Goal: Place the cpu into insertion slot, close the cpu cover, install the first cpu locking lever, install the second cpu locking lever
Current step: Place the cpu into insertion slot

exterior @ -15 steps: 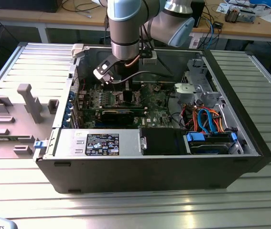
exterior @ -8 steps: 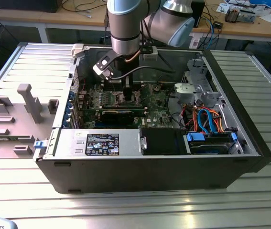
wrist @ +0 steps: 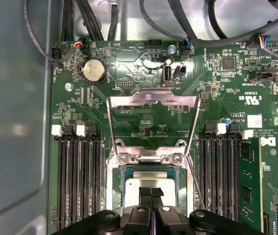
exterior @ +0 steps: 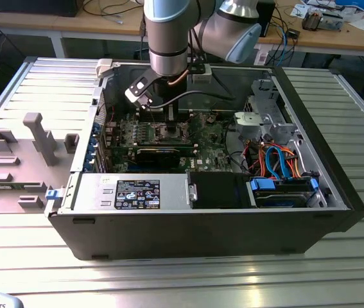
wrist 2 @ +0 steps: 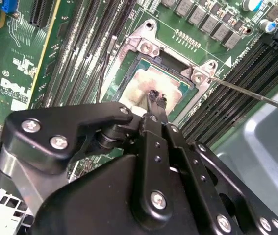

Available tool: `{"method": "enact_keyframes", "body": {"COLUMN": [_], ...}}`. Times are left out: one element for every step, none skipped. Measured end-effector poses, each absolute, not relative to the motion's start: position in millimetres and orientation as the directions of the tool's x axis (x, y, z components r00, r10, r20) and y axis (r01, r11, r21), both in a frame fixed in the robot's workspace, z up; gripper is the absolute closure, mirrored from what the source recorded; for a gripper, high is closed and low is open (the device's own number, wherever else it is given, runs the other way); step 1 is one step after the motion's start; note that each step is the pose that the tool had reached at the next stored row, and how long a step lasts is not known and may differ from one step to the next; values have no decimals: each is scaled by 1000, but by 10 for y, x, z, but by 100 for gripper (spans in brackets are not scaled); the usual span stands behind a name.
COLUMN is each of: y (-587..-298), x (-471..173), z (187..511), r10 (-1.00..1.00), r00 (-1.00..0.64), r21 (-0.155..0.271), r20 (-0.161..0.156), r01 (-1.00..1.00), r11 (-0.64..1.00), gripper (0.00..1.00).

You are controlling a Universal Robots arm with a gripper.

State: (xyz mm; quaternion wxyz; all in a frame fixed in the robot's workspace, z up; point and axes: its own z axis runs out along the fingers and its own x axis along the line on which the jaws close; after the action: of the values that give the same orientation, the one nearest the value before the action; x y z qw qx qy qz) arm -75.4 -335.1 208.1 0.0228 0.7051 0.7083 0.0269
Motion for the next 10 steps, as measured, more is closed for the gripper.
{"method": "enact_keyframes", "body": {"y": [-3356, -3361, -3362, -3365, -3366, -3367, -3365, -3365, -3362, -3365], "x": [-754, -754, -755, -755, -755, -755, -754, -754, -751, -753], "z": [2073, 2059, 2054, 2041, 2034, 2033, 2030, 2036, 2057, 2101], "r10": [1000, 1000, 1000, 1000, 1000, 1000, 1000, 1000, 1000, 1000], "r00": [-5, -5, -5, -5, -5, -5, -5, -5, -5, -5], "r21": [70, 70, 69, 69, 69, 69, 69, 69, 71, 70], "r20": [6, 6, 5, 5, 5, 5, 5, 6, 8, 6], "r01": [998, 998, 998, 998, 998, 998, 998, 998, 997, 998], "r11": [4, 4, 4, 4, 4, 4, 4, 4, 4, 4], "gripper": [89, 89, 89, 89, 89, 89, 89, 89, 89, 89]}}
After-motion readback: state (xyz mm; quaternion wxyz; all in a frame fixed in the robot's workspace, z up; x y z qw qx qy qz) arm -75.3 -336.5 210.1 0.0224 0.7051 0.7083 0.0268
